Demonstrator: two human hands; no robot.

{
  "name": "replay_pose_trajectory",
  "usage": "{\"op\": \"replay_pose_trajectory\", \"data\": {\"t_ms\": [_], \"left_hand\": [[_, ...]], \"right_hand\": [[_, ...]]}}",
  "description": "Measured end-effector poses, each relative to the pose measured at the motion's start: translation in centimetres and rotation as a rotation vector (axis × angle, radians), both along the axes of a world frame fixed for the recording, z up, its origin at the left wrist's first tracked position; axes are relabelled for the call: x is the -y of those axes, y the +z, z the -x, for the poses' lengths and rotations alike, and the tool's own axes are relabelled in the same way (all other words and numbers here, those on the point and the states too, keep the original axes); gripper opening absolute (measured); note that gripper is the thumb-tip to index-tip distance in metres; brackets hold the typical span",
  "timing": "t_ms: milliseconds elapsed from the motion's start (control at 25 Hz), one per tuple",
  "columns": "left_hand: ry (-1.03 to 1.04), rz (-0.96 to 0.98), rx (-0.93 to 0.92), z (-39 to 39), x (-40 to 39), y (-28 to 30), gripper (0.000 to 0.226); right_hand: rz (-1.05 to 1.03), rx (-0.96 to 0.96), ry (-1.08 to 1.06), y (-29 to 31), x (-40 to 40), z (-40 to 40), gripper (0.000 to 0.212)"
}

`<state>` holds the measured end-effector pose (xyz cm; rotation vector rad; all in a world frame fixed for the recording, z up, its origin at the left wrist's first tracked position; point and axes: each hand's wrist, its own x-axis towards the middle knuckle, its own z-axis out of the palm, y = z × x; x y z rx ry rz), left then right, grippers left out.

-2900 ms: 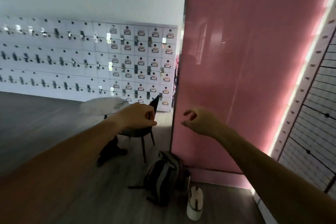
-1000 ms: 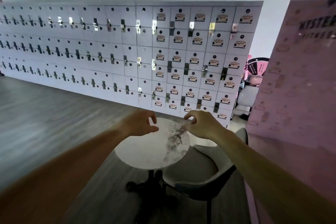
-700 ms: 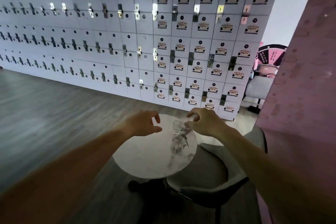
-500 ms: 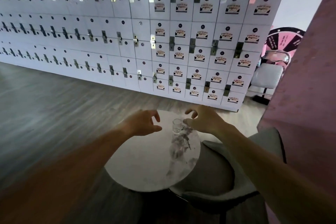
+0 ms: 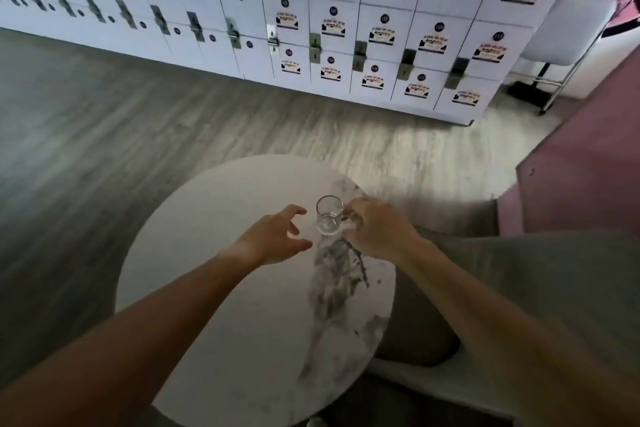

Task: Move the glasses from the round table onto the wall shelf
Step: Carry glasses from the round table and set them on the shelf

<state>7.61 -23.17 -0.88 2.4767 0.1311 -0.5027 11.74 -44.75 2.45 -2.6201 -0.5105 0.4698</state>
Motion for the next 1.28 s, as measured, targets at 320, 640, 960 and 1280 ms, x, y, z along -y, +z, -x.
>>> {"op": "replay_pose_trajectory", "data": {"t_ms": [320, 640, 960, 1280], "left_hand": [[0.109, 0.195, -0.082, -7.2, 1.2, -12.0, 0.067], [0.072, 0.2, -0.049, -8.5, 1.1, -11.3, 0.061], [0.027, 0.213, 0.17, -10.1, 0.3, -0.4, 0.072], [-0.119, 0.367, 0.474, -7.1, 0.7, 12.7, 0.074]], "right_hand": [[0.047, 0.035, 0.042, -10.8, -1.9, -5.6, 0.035], [0.007, 0.028, 0.082, -10.7, -2.8, -6.9, 0.02], [-0.099, 0.128, 0.038, 0.4, -3.3, -7.8, 0.024], [-0.141, 0.409, -0.039, 13.9, -2.4, -2.2, 0.025]]}}
